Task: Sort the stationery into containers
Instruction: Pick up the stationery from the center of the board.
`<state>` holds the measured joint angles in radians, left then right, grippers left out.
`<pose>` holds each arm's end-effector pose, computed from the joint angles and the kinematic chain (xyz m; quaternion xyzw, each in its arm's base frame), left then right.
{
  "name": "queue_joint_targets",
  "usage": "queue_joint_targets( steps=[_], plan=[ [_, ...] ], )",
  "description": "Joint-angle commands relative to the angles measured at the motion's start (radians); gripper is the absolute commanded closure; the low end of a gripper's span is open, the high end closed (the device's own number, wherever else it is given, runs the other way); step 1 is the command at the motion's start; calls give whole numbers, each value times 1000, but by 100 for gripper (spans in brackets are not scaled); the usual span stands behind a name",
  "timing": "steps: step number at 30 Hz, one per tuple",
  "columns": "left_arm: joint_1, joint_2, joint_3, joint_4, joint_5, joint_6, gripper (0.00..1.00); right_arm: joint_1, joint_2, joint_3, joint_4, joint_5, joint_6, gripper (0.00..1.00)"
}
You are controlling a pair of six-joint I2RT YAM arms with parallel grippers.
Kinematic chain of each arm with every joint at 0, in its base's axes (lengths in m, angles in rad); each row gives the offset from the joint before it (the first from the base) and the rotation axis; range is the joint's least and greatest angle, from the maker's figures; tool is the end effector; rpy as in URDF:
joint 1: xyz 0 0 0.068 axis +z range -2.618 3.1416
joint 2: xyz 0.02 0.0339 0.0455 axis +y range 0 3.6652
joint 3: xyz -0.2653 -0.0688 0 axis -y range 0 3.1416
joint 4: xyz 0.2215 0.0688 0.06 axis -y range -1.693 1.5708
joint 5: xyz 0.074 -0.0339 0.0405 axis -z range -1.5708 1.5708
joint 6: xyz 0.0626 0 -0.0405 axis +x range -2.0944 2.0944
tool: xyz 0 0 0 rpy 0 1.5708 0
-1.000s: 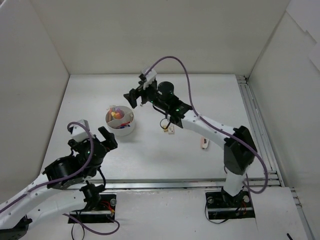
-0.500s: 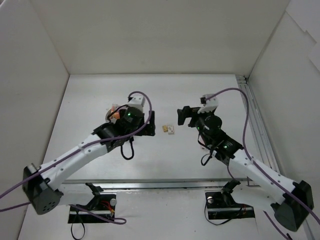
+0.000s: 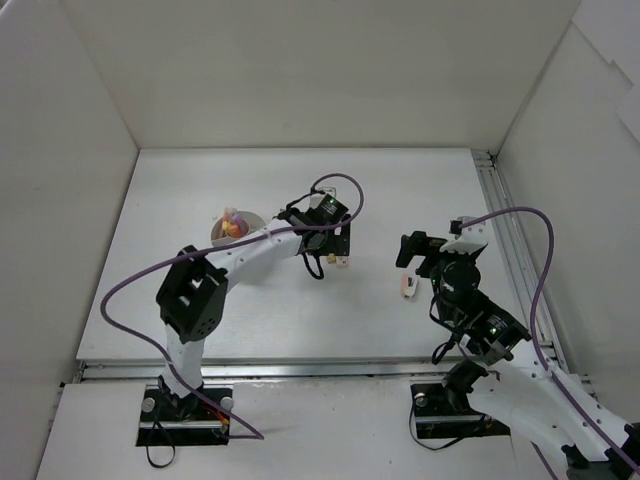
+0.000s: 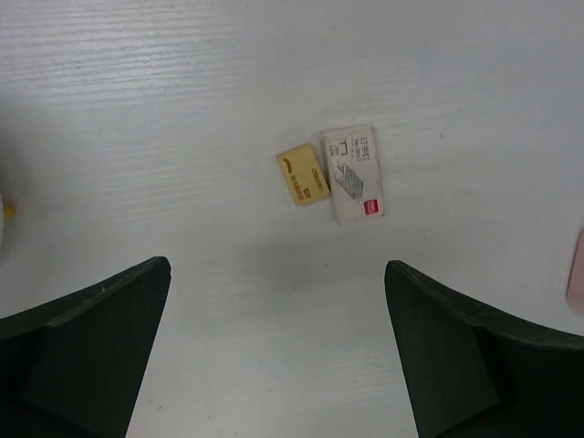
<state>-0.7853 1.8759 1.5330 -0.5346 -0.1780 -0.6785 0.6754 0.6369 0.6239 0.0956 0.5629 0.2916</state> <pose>0.3014 -0.2857 0.2443 0.0198 0.9371 -0.1640 0.3076 0.1422 0.0711 0.3389 0.0765 0.6777 0.1620 0.7132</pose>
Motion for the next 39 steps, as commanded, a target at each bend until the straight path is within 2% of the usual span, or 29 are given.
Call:
queue_joint_targets(
  steps=[1,5,9,14,22,34,37,39],
  plan=[
    [6,60,140,-63,-43,-78,0,0,14,25,-13,80,17,2],
    [6,144,228,-139,-43,-102,0,-2,14,13,-5,92,11,2],
    [17,163,213,-182,-103,-154,1,-4,35,10,-8,97,7,2],
    [52,138,121,-102,-54,-165,0,-5,70,16,-7,92,6,2],
    [63,221,194,-100,-51,-151,0,-2,89,17,-10,97,0,2],
    [63,276,213,-44,17,-128,0,-8,121,22,-11,123,-16,2],
    [63,302,231,-50,29,-121,6,-7,132,25,-13,124,-22,2],
    [54,315,242,-51,34,-113,17,-7,138,25,-11,127,-20,2]
  ],
)
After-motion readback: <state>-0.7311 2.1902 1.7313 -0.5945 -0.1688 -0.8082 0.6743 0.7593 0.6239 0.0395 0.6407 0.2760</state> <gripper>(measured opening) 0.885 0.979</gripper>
